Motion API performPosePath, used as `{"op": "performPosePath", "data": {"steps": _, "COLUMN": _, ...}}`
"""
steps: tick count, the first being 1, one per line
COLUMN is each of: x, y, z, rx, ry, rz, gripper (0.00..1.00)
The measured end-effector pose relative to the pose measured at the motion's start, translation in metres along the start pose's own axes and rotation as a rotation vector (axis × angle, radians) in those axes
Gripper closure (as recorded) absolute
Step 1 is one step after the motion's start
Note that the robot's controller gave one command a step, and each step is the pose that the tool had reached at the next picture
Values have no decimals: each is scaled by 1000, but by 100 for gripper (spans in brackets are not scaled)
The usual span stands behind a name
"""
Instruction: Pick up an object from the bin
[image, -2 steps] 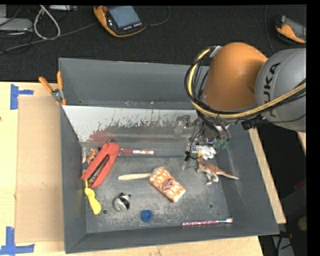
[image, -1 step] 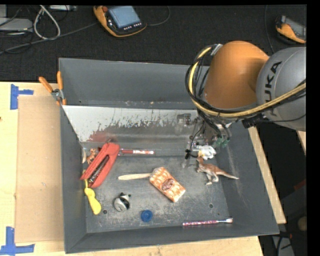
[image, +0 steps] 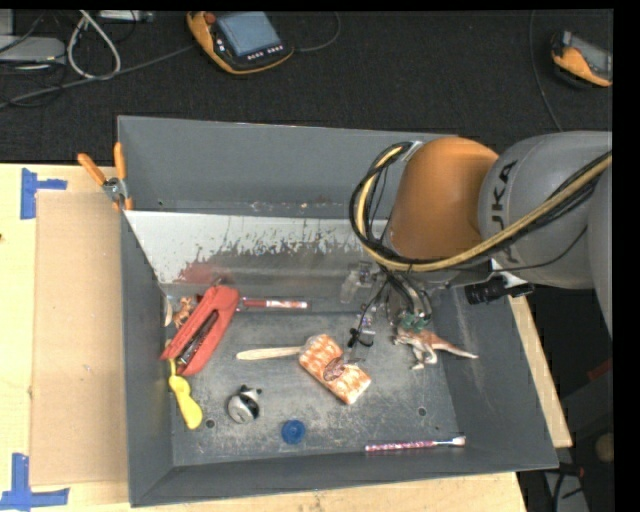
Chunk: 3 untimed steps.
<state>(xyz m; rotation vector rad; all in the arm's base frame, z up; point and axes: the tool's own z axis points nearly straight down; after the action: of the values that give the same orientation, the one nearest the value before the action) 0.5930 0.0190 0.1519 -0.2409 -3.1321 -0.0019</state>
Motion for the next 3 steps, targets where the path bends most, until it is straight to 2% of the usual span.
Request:
{"op": "performPosePath", "data": {"steps": 1, "x": 25, "y": 10, "z": -4, "rx": -2, "ry": -5, "rz": 75, "gripper": 0}}
{"op": "performPosePath", "data": {"steps": 2, "x": 49, "y": 9, "z": 12, "rx": 0, "ry": 6, "rz": 120, "gripper": 0}}
{"op": "performPosePath", "data": {"steps": 3, "x": 60, "y": -2, "z": 53, "rx": -2, "ry": -1, "rz": 279, "gripper": 0}}
